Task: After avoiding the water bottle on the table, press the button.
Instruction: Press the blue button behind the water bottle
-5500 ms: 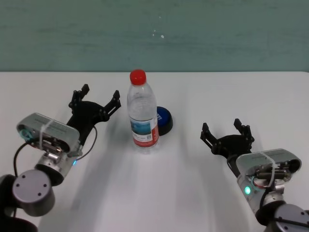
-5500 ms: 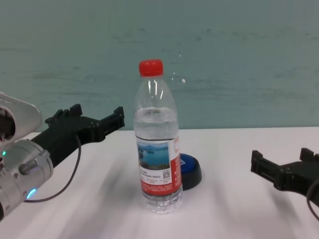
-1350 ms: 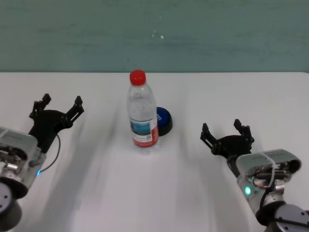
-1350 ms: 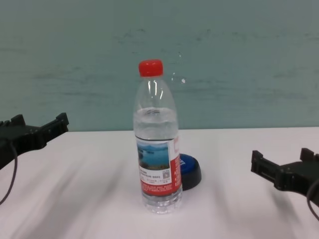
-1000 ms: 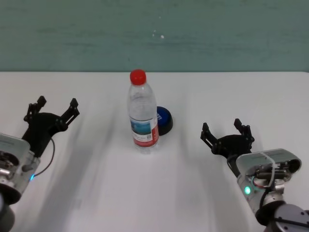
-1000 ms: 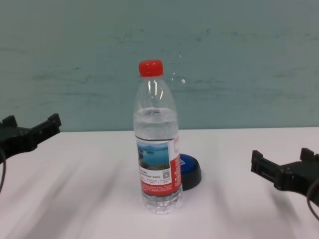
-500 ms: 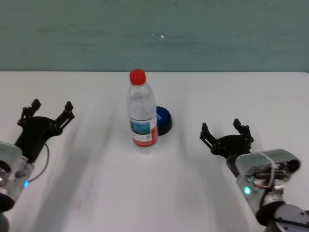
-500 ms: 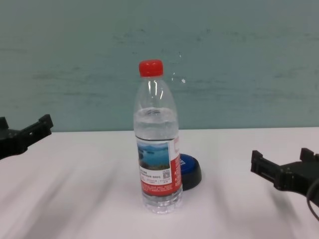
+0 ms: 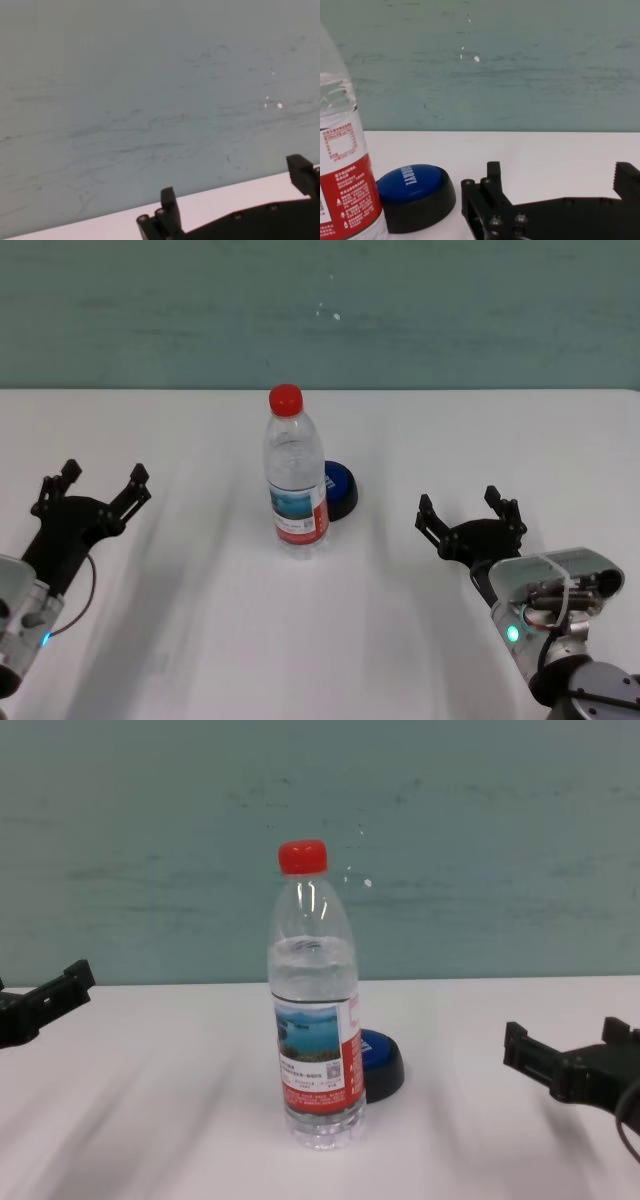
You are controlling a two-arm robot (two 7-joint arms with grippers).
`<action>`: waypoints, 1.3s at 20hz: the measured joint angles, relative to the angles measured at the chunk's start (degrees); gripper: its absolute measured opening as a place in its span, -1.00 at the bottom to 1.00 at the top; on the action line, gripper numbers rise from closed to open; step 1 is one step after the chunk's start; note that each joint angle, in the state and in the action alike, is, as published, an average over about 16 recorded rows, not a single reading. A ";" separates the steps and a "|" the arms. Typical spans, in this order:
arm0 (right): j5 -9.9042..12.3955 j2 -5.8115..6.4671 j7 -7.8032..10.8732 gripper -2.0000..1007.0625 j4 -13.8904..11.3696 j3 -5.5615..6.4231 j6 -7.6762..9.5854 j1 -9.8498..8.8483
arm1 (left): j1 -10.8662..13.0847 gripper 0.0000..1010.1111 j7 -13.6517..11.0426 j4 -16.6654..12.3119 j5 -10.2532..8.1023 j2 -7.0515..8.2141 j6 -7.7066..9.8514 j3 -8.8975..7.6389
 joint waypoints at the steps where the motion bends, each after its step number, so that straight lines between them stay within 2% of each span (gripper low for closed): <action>1: 0.00 0.00 0.00 0.99 0.00 0.00 0.00 0.00 | 0.31 1.00 -0.07 -0.30 -0.10 0.08 0.03 -0.04; 15: 0.00 0.00 0.00 0.99 0.00 0.00 0.00 0.00 | 5.54 1.00 -1.99 -5.63 -2.37 1.66 0.18 -0.28; 26: 0.00 0.00 0.00 0.99 0.00 0.00 0.00 0.00 | 9.97 1.00 -3.46 -10.18 -4.56 2.94 0.15 0.64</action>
